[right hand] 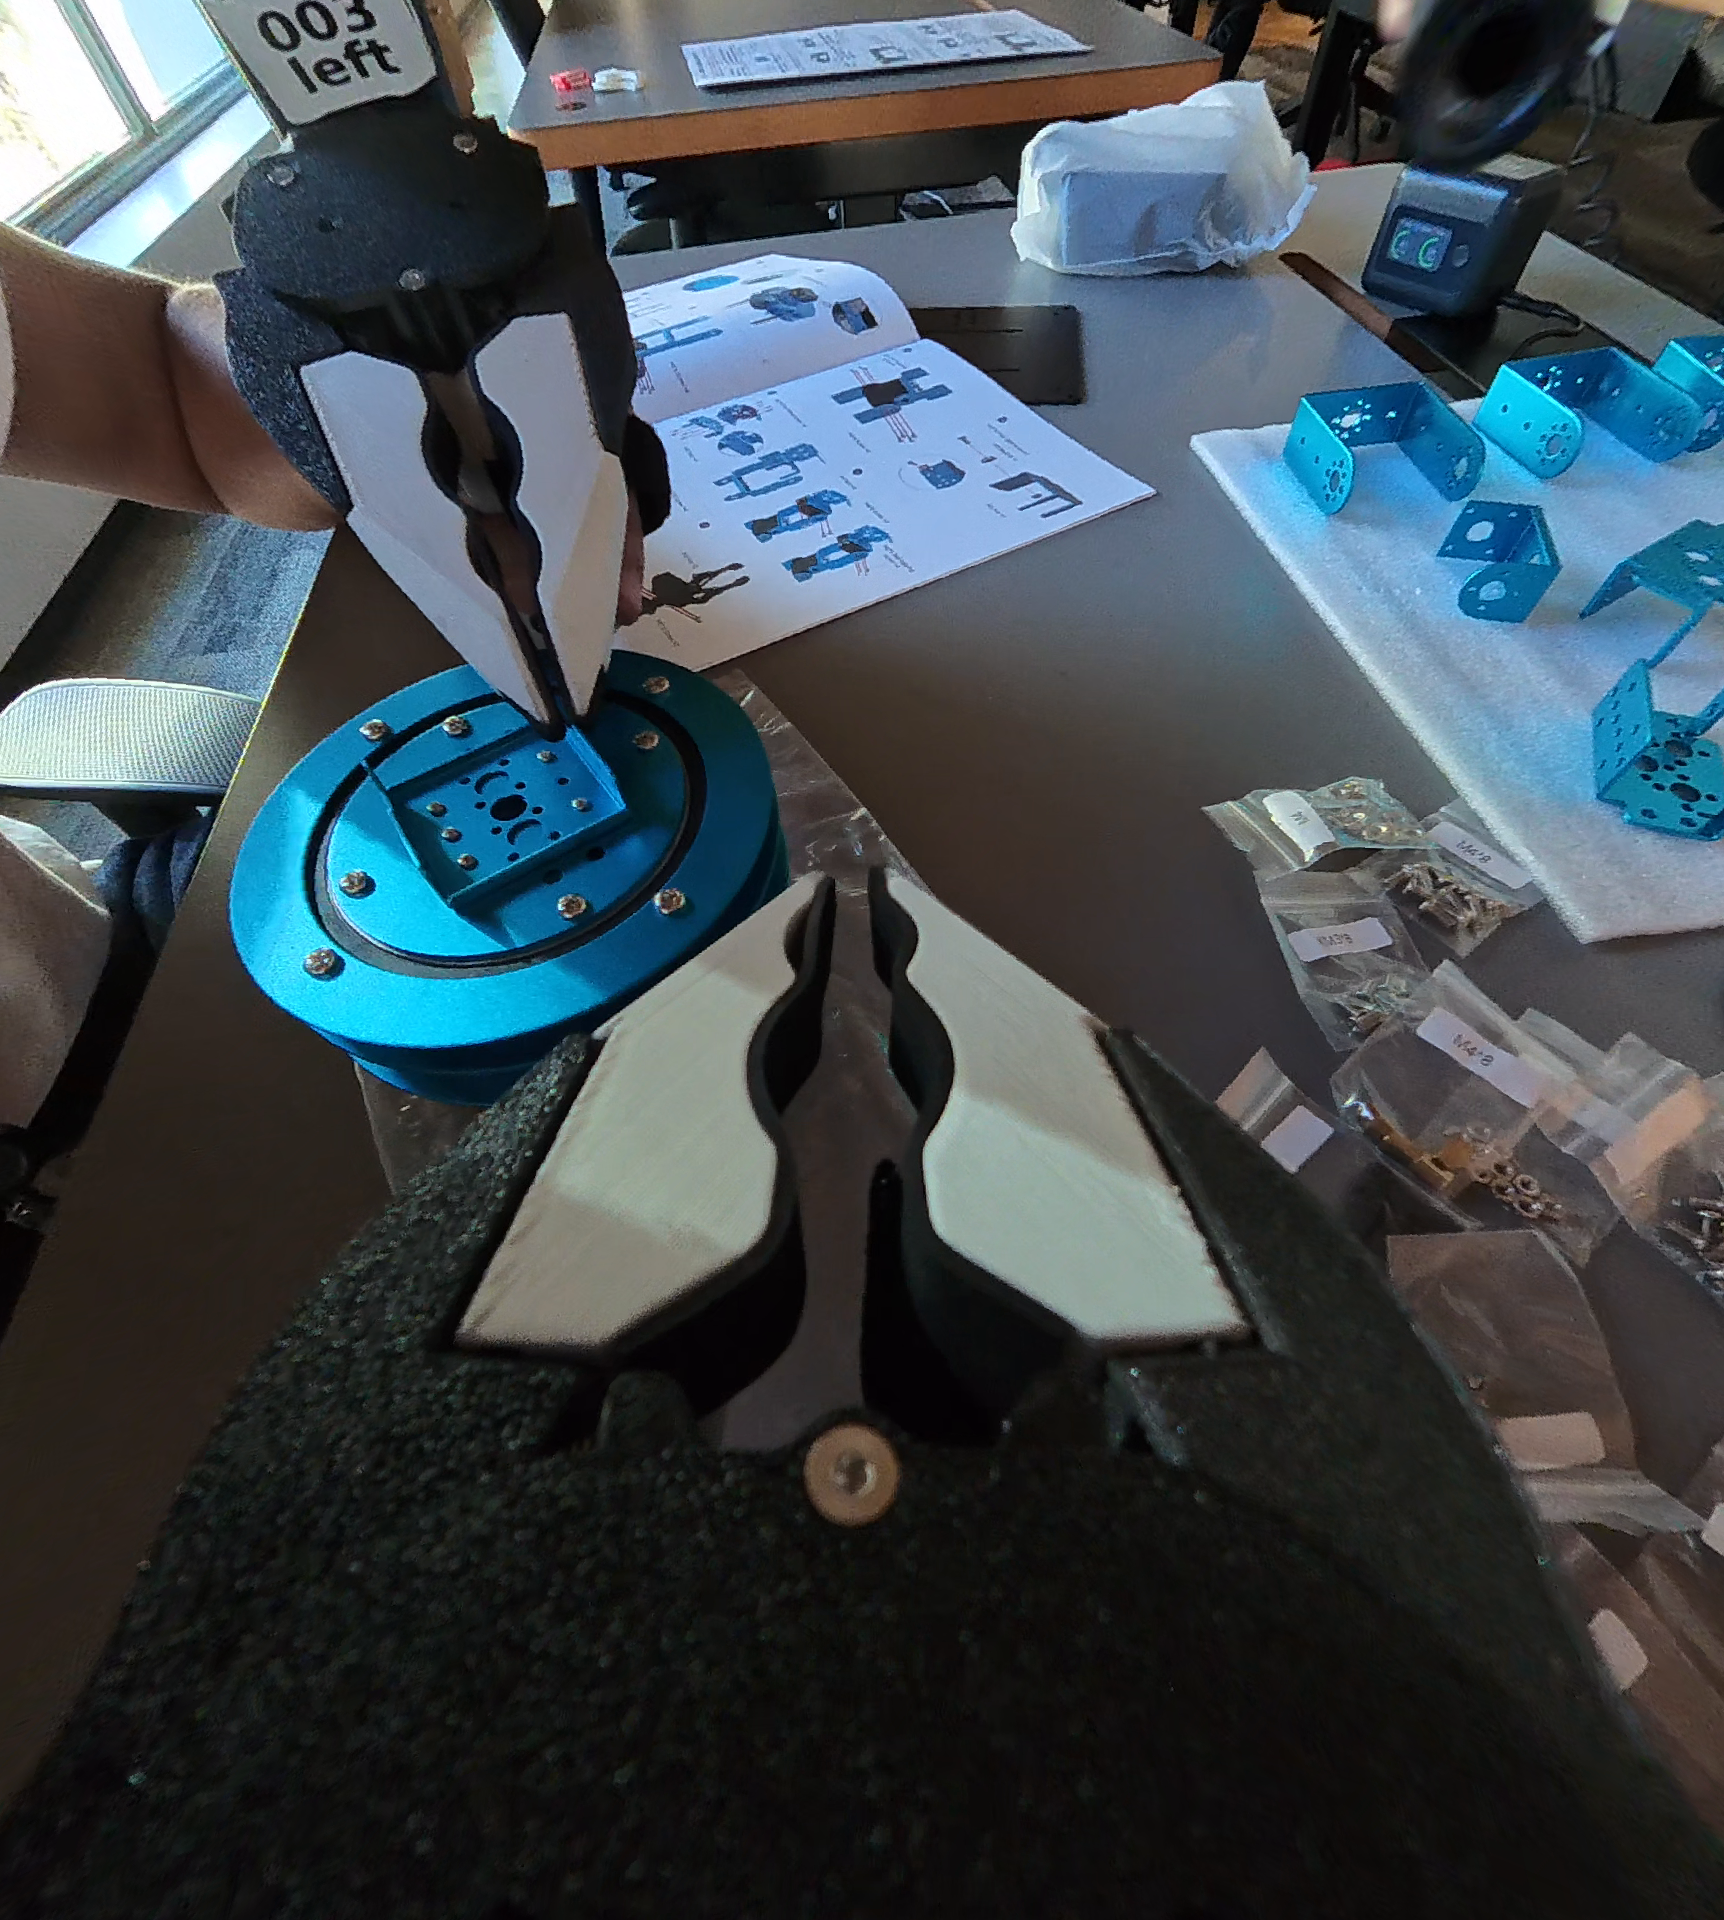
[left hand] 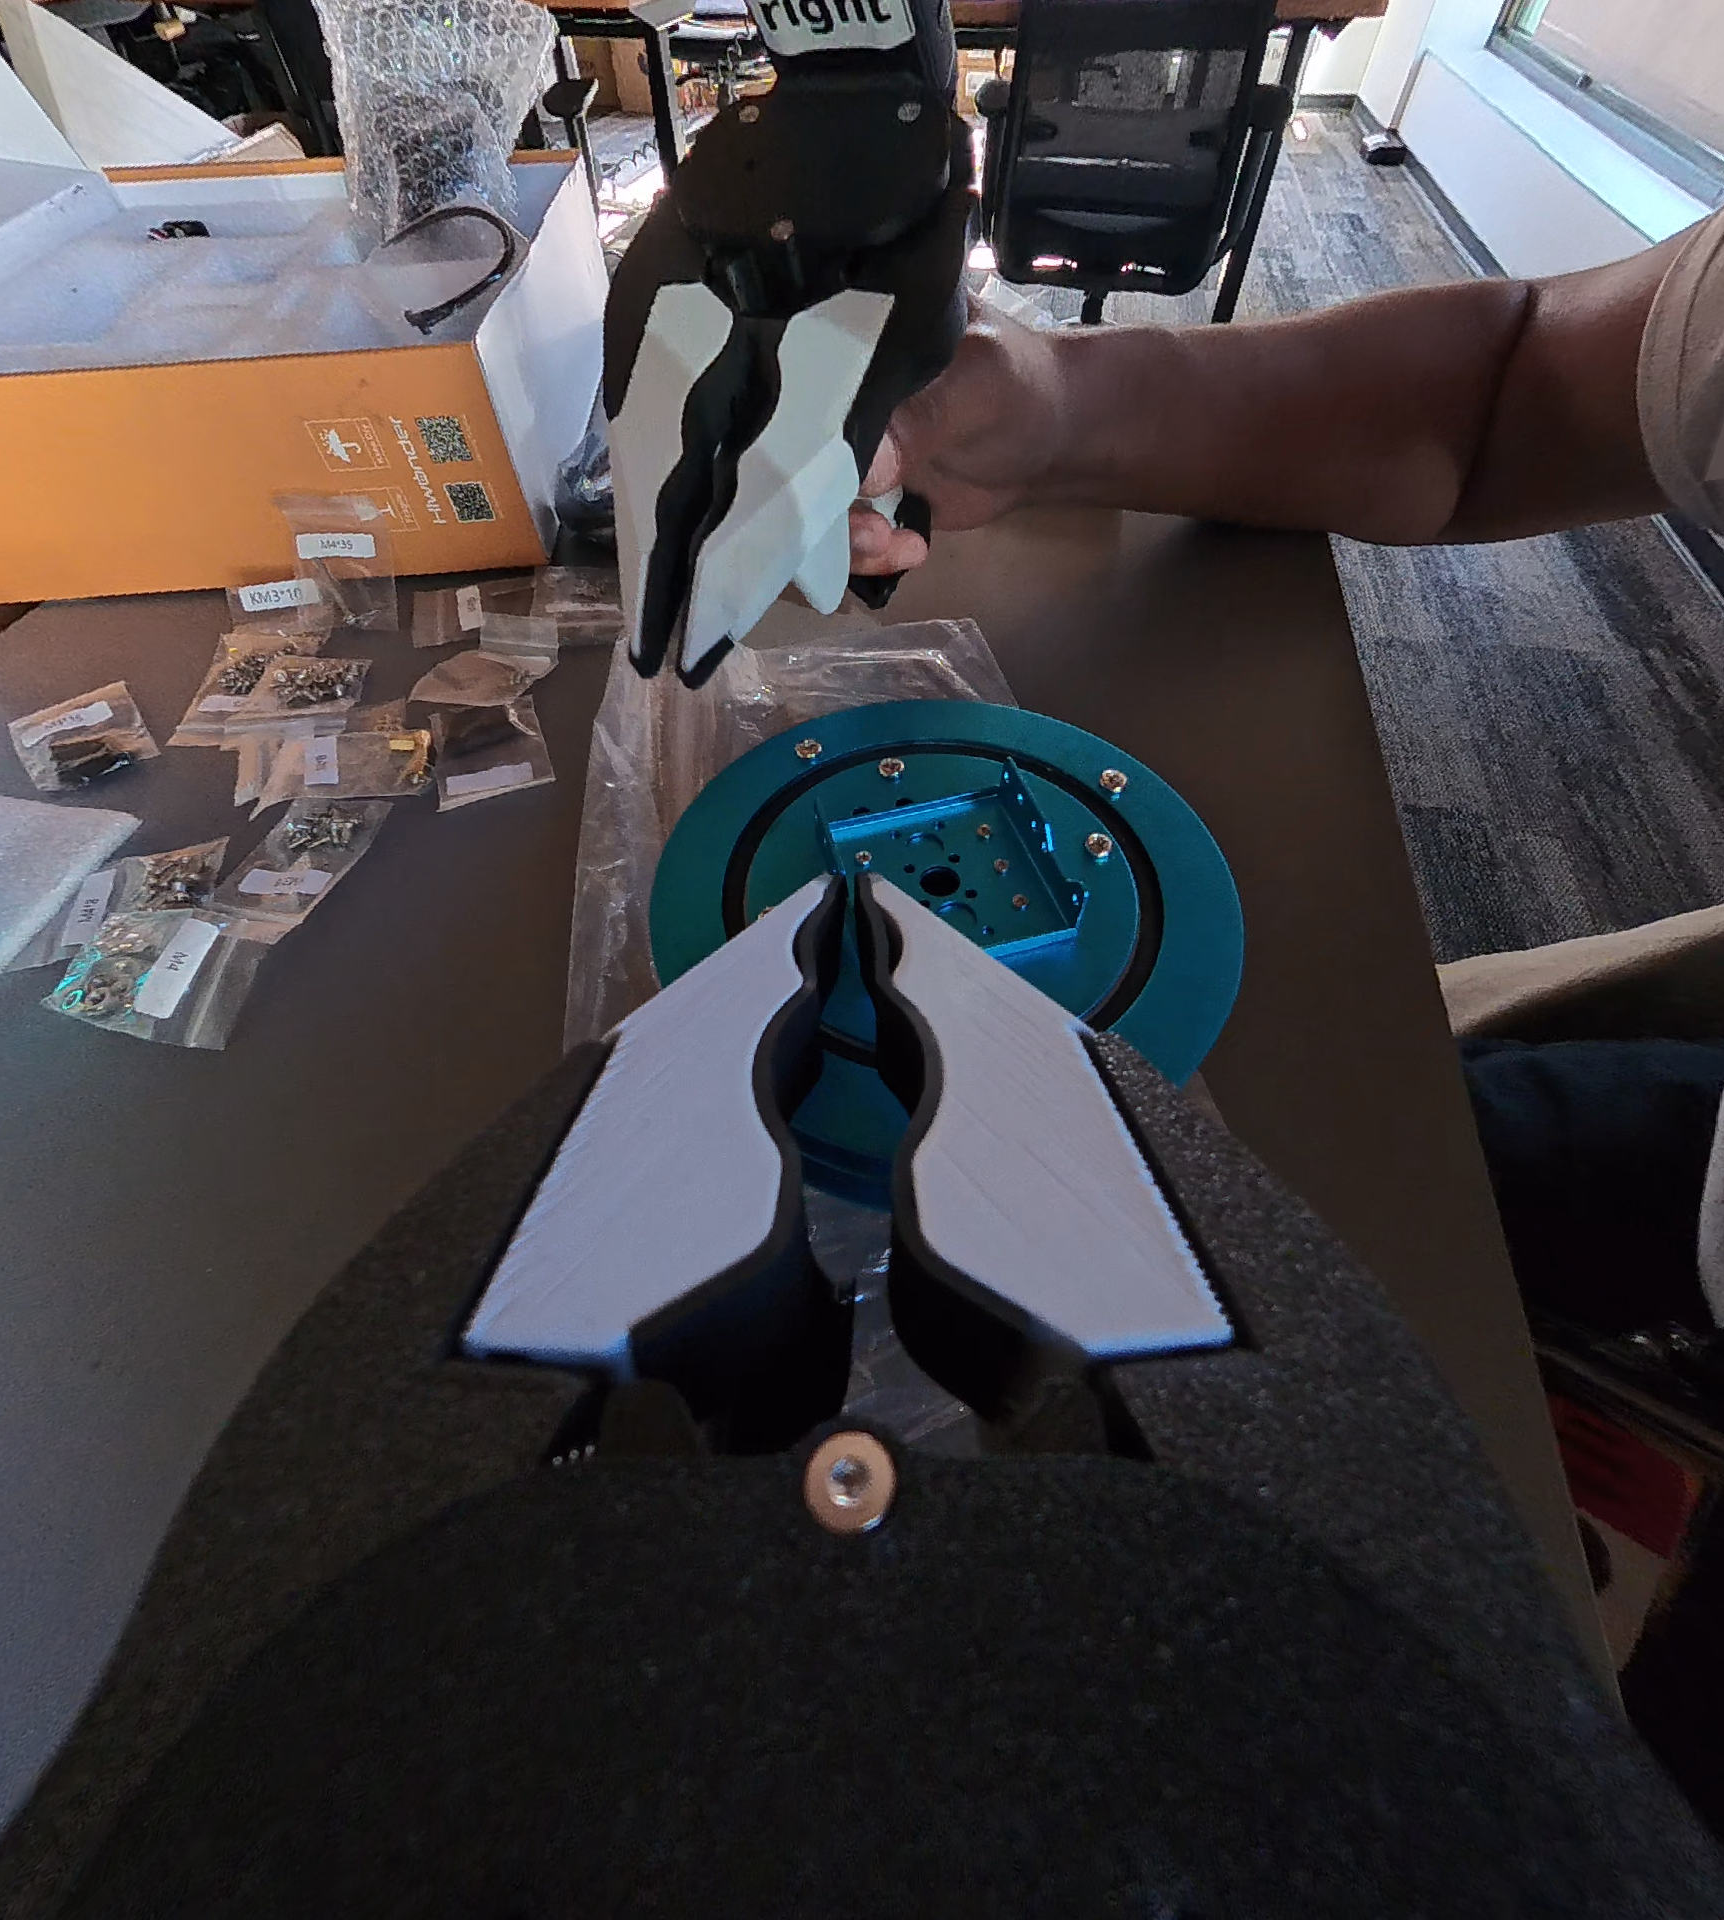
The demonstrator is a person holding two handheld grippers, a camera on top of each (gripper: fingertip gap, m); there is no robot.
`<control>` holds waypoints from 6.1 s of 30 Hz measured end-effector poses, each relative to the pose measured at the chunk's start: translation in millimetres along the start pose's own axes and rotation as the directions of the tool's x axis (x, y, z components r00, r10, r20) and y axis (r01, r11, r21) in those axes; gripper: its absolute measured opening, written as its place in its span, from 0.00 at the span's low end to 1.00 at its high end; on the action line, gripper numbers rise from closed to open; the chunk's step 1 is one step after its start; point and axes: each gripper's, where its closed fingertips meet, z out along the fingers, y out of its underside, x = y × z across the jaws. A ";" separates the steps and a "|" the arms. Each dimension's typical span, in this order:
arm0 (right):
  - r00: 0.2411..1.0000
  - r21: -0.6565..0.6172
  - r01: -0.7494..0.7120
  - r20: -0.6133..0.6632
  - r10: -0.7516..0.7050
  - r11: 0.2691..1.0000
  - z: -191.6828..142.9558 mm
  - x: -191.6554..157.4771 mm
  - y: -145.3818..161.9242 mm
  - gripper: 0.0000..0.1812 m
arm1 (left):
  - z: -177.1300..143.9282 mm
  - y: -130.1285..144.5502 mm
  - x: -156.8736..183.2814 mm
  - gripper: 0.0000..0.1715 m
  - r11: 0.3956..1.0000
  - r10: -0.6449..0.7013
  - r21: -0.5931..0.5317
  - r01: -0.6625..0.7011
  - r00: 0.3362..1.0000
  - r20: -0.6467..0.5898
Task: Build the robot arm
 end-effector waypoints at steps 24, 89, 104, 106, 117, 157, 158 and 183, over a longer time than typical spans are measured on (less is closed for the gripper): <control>1.000 -0.011 -0.010 0.022 0.010 1.000 0.5 -6.5 -1.4 0.03 | -1.5 -0.7 -3.1 0.05 1.000 -0.005 -0.001 0.005 0.999 0.038; 0.994 0.069 -0.108 -0.005 0.108 0.992 -16.3 -17.8 -7.6 0.24 | -44.8 5.8 -49.7 0.12 0.995 -0.086 -0.025 0.092 0.982 0.168; 0.934 -0.122 0.329 -0.103 -0.342 0.936 -12.4 -63.2 16.4 0.51 | -53.3 37.0 -23.3 0.32 0.903 0.419 -0.215 -0.371 0.870 0.261; 0.873 -0.147 0.426 -0.193 -0.448 0.893 -9.3 -74.0 10.6 0.48 | -56.2 37.2 -32.2 0.32 0.763 0.644 -0.327 -0.557 0.693 0.323; 0.355 -0.543 0.648 -0.404 -0.843 0.534 28.3 -104.7 23.9 0.23 | -22.9 29.4 1.9 0.32 0.249 0.950 -0.401 -0.881 0.141 0.280; 0.971 0.079 0.229 0.052 -0.233 0.970 -21.1 -35.7 -42.3 0.23 | -15.1 40.5 -19.1 0.19 0.777 -0.621 -0.368 0.511 0.716 -0.319; 0.964 0.024 0.266 0.000 -0.266 0.964 -13.6 -31.2 -29.2 0.23 | -14.8 42.3 -21.3 0.19 0.762 -0.642 -0.373 0.530 0.695 -0.324; 0.916 -0.109 -0.249 0.296 0.271 0.962 35.0 -23.7 -15.1 0.04 | -17.2 52.4 3.4 0.18 0.401 -0.902 -0.265 0.877 0.326 -0.284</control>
